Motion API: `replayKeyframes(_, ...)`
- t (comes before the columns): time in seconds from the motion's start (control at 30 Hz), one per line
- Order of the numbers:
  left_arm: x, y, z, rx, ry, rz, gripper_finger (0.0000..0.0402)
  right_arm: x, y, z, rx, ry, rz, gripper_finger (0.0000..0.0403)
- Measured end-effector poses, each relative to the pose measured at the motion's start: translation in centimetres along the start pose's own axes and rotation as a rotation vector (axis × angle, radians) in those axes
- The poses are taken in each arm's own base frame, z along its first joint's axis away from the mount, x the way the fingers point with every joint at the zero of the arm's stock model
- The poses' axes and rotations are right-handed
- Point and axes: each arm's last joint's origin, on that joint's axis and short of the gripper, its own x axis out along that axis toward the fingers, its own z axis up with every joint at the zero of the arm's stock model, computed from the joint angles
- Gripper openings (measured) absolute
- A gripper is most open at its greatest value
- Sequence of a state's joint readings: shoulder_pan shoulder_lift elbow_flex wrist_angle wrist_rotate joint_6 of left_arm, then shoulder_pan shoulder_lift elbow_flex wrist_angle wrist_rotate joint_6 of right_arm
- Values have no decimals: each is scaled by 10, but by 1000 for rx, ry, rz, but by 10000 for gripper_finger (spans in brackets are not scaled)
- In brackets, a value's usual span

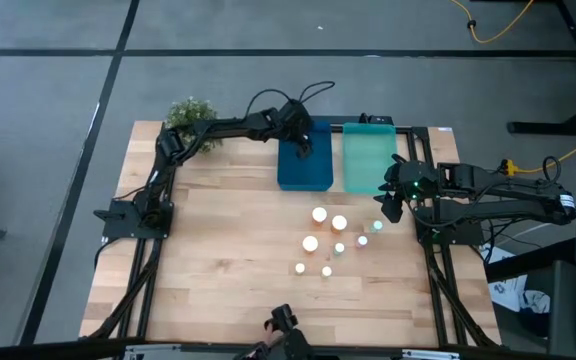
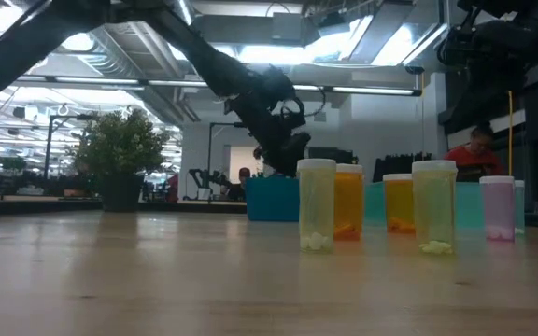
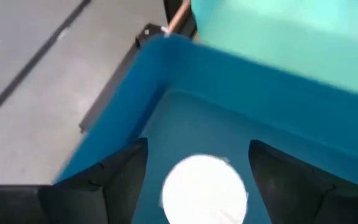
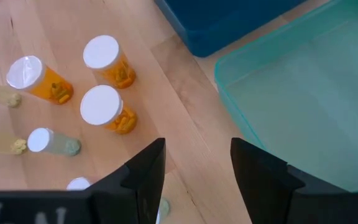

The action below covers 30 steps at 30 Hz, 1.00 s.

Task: Pick and place medicine bottles into bin by pill shape (circle, oval)
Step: Put the large orange medicine bottle into the blue bin

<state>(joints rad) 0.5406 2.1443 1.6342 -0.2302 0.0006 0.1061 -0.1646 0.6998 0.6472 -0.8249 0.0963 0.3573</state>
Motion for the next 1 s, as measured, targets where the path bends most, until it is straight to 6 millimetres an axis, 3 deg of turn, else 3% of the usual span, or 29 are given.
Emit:
replayKeyframes(0.17, -41, -8, 33, 17, -118, -8, 271, 0, 0, 0, -2, 0, -1, 183)
replayKeyframes(0.37, -98, -43, 57, 70, -175, -87, 265, 0, 0, 0, -3, -4, -15, 183)
replayKeyframes(0.57, -130, -95, 50, 158, -73, -194, 267, 0, -1, 0, -1, -4, -16, 183)
replayKeyframes(0.77, -144, -140, 30, 279, 71, -278, 260, 0, -1, 0, -2, -3, -16, 183)
replayKeyframes(0.9, -150, -159, 20, 376, 135, -309, 257, 0, -1, 0, -2, -2, -17, 183)
replayKeyframes(1.0, -160, -162, 8, 521, 234, -329, 257, 0, -1, 0, -2, -2, -17, 183)
